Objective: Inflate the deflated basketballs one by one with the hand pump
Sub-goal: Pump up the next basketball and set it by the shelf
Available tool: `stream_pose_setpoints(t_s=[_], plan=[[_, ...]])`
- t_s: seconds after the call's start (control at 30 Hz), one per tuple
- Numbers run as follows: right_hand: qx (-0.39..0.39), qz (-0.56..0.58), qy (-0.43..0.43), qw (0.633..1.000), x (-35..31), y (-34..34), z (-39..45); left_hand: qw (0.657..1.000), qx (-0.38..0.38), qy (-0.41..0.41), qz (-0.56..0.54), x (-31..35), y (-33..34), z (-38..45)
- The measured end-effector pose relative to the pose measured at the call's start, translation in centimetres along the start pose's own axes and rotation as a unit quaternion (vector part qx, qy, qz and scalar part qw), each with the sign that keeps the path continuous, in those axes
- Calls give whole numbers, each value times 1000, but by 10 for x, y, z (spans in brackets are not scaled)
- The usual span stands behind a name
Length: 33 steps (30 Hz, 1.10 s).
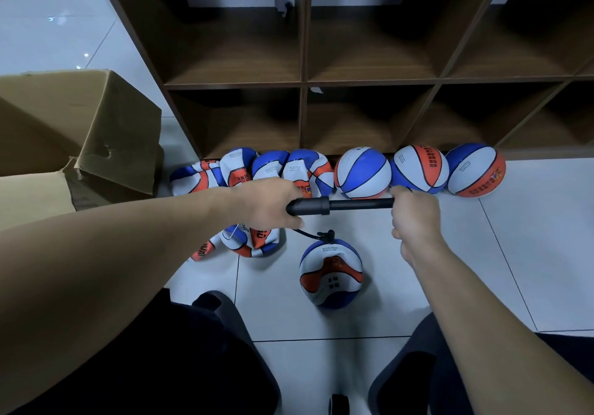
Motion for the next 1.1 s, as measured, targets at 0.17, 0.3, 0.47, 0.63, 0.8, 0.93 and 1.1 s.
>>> stream_pose_setpoints(t_s=[0.17,0.3,0.47,0.63,0.8,0.93,1.1], plan=[[11,6,8,1000,-3,-3,2,1000,3,-2,-6,-9,-1,0],[3,18,-23,1000,-5,4,-4,999,14,-1,29,-3,-1,0],[-1,-3,-75,997,-2,19,-19,998,40,-3,57,4,3,-3],[-6,-34,-118,992,1,31,-32,995,87,5,58,16,2,-4],[-26,-54,-117,991,9,42,-39,993,86,12,77,23,5,-1],[-52,-65,-110,990,16,53,-44,993,80,17,81,24,7,1],[-89,-78,-104,988,13,54,-42,995,67,18,73,23,5,2]])
Point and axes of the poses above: each hand's wrist, its own z-axis towards the middle knuckle, its own y-axis out of the palm, x = y × z, the point moved 1 cm from there along z, towards the middle knuckle, and after that the axes turned 3 degrees about -x, right-handed, at the moved point
